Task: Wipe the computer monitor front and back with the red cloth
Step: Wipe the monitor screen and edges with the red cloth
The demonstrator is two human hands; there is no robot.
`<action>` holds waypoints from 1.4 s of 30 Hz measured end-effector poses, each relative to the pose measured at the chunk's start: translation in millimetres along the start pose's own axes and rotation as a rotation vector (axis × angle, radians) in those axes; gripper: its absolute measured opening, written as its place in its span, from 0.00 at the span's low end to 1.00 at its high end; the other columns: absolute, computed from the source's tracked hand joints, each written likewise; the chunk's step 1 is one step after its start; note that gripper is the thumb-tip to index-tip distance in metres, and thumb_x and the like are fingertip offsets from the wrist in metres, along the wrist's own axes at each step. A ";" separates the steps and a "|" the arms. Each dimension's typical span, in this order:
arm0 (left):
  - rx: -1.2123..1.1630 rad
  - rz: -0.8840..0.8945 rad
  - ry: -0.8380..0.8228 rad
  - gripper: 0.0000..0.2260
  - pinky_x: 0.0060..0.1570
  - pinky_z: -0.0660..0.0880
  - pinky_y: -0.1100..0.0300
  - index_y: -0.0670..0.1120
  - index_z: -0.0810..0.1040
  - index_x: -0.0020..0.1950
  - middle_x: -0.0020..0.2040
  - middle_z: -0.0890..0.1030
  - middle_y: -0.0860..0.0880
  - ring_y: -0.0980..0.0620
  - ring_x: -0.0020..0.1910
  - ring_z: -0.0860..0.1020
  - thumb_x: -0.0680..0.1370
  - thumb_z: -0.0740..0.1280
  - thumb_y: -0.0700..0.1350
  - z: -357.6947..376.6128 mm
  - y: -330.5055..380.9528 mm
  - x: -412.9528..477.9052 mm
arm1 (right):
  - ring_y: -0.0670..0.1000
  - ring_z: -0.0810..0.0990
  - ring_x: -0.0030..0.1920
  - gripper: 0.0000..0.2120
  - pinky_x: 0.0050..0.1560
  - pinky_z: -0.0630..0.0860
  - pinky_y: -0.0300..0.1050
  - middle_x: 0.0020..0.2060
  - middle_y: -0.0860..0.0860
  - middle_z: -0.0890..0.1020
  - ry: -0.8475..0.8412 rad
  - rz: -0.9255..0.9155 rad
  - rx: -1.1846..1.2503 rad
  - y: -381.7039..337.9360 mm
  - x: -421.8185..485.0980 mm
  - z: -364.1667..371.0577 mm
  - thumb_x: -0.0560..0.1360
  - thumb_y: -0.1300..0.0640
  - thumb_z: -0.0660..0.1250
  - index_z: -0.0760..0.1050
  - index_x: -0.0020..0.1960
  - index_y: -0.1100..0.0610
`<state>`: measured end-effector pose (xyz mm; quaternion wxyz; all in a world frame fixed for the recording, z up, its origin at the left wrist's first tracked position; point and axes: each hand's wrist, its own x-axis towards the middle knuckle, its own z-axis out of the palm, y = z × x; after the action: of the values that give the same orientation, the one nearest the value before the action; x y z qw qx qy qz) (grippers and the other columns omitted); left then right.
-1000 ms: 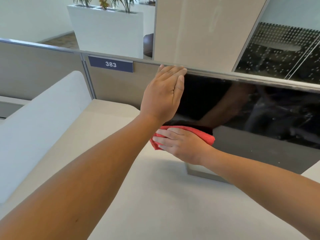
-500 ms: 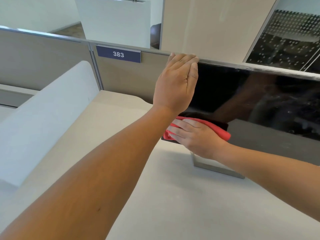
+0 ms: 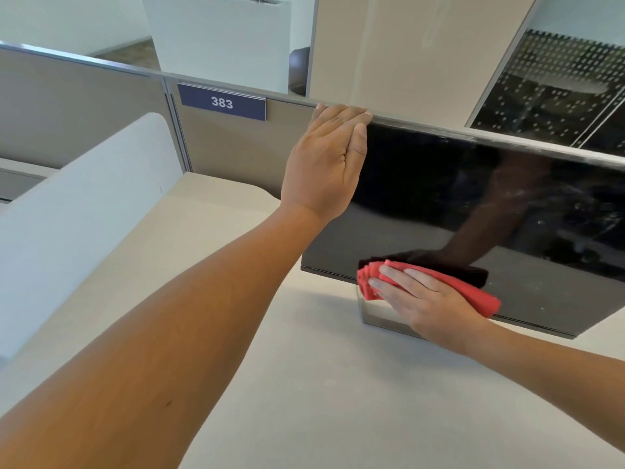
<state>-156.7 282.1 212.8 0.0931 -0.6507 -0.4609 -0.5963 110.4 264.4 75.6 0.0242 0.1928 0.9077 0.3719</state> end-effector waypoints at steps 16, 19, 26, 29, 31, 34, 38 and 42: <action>0.042 -0.031 -0.007 0.14 0.70 0.68 0.47 0.40 0.82 0.60 0.59 0.83 0.46 0.48 0.63 0.78 0.84 0.58 0.41 -1.6 6.9 -0.7 | 0.58 0.59 0.78 0.23 0.76 0.57 0.53 0.77 0.54 0.65 0.047 0.085 0.144 -62.0 122.8 -11.5 0.82 0.59 0.54 0.63 0.77 0.61; 0.035 -0.034 -0.033 0.15 0.70 0.69 0.47 0.40 0.82 0.60 0.59 0.83 0.46 0.48 0.63 0.77 0.84 0.57 0.42 -2.8 5.9 0.8 | 0.58 0.58 0.78 0.25 0.77 0.59 0.53 0.78 0.54 0.62 0.045 0.067 0.118 -51.1 95.7 -3.3 0.82 0.62 0.48 0.58 0.79 0.61; 0.019 -0.042 0.001 0.14 0.74 0.64 0.51 0.40 0.82 0.59 0.58 0.83 0.46 0.48 0.63 0.77 0.84 0.58 0.41 2.2 7.7 -0.2 | 0.58 0.61 0.77 0.26 0.77 0.54 0.55 0.78 0.53 0.63 0.016 0.013 -0.027 12.0 -24.5 12.8 0.82 0.64 0.42 0.54 0.80 0.56; 0.014 -0.042 0.012 0.14 0.75 0.62 0.53 0.40 0.82 0.59 0.59 0.83 0.46 0.48 0.64 0.77 0.84 0.57 0.41 3.6 6.6 0.7 | 0.59 0.60 0.77 0.25 0.78 0.53 0.55 0.77 0.53 0.64 0.105 0.127 -0.016 39.6 -13.1 -5.6 0.83 0.62 0.52 0.59 0.79 0.54; 0.017 -0.048 0.009 0.15 0.75 0.59 0.58 0.40 0.82 0.60 0.59 0.83 0.47 0.49 0.64 0.76 0.84 0.57 0.42 3.5 6.5 1.1 | 0.60 0.59 0.78 0.23 0.78 0.55 0.56 0.76 0.53 0.64 0.233 0.254 0.022 57.1 15.2 -26.5 0.83 0.59 0.60 0.65 0.77 0.55; 0.016 -0.051 -0.016 0.17 0.75 0.59 0.56 0.40 0.82 0.60 0.59 0.83 0.47 0.49 0.65 0.76 0.84 0.55 0.43 2.6 5.6 2.1 | 0.62 0.61 0.77 0.21 0.77 0.59 0.59 0.75 0.56 0.67 0.435 0.424 0.040 72.5 65.5 -57.7 0.82 0.56 0.64 0.70 0.74 0.56; 0.022 -0.042 -0.040 0.18 0.74 0.63 0.50 0.40 0.82 0.60 0.61 0.82 0.46 0.47 0.66 0.75 0.84 0.54 0.44 0.9 4.3 0.7 | 0.61 0.61 0.77 0.21 0.75 0.61 0.59 0.75 0.54 0.68 0.540 0.480 0.054 63.0 117.3 -74.9 0.82 0.56 0.63 0.69 0.74 0.54; 0.039 -0.044 -0.059 0.17 0.74 0.63 0.48 0.40 0.81 0.62 0.62 0.81 0.46 0.48 0.68 0.74 0.84 0.54 0.44 -1.0 4.6 1.2 | 0.59 0.57 0.79 0.22 0.79 0.52 0.56 0.77 0.54 0.65 0.292 0.144 0.058 36.6 116.2 -47.2 0.83 0.59 0.53 0.63 0.77 0.54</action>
<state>-154.3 279.4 216.1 0.0788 -0.6556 -0.4892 -0.5698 6.3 299.5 146.2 -0.1403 0.2018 0.8959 0.3702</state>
